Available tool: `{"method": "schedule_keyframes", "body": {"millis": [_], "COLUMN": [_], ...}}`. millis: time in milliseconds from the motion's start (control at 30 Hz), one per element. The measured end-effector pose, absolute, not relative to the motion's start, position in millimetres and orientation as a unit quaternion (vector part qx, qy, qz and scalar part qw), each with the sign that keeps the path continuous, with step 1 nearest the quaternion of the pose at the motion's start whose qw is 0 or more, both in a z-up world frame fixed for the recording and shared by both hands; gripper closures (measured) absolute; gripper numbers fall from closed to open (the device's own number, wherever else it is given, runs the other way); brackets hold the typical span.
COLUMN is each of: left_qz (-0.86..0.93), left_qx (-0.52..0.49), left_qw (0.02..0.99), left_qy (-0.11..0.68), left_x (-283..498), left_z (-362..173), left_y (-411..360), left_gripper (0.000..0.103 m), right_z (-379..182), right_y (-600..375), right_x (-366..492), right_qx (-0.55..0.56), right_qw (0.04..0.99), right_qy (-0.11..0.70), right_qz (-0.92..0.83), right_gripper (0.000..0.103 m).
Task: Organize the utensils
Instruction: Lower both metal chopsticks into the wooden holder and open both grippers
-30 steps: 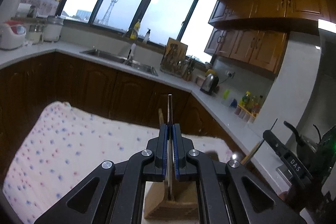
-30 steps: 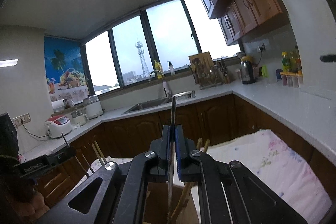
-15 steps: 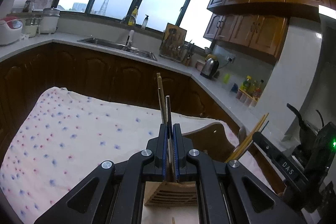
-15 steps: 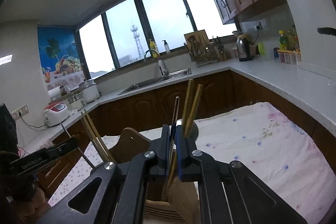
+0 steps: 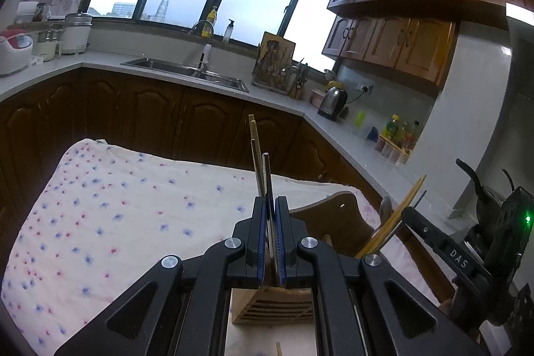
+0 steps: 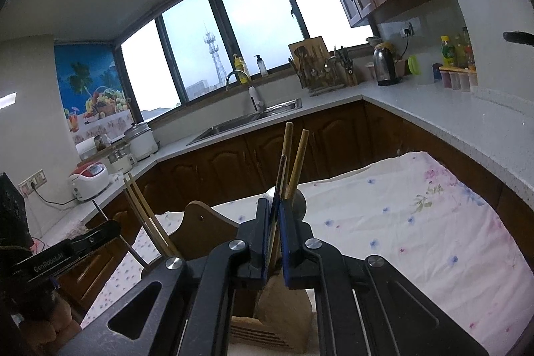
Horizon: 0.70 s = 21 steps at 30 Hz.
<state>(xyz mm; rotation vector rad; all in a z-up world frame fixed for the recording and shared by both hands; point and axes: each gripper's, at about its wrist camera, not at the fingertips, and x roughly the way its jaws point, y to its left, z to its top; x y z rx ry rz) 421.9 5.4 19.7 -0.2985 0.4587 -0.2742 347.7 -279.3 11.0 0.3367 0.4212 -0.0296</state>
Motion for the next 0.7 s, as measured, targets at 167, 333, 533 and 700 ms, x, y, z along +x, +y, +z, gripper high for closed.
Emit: {"method": "schedule_keyframes", "body": {"millis": [167,333,533,700], "left_qz": [-0.13,-0.129,-0.117,-0.107], "left_qx": [-0.141,-0.141,-0.141,-0.141], "left_qw": [0.954,0.954,0.955,0.957], "left_qy": [0.231,0.233,0.233,0.232], "left_x": [422.7,422.0,419.3,411.0], "left_z": [23.2,24.9,27.8,30.6], "left_y": [3.2,2.7,6.0,11.9], "left_gripper": [0.096,0.096,0.078,0.047], "right_z": [11.1,12.0,11.9,14.0], "right_y": [-285.0,-286.6,-291.5,-295.9], "right_x": [350.5,352.6,351.7,344.5], "right_qx": [0.176,0.179,0.191,0.201], "right_qw": [0.96,0.957,0.953,0.953], "right_qy": [0.218,0.229,0.237,0.226], "right_qz": [-0.008,-0.007,-0.005,-0.013], "right_gripper": [0.097,0.092,0.09,0.045]}}
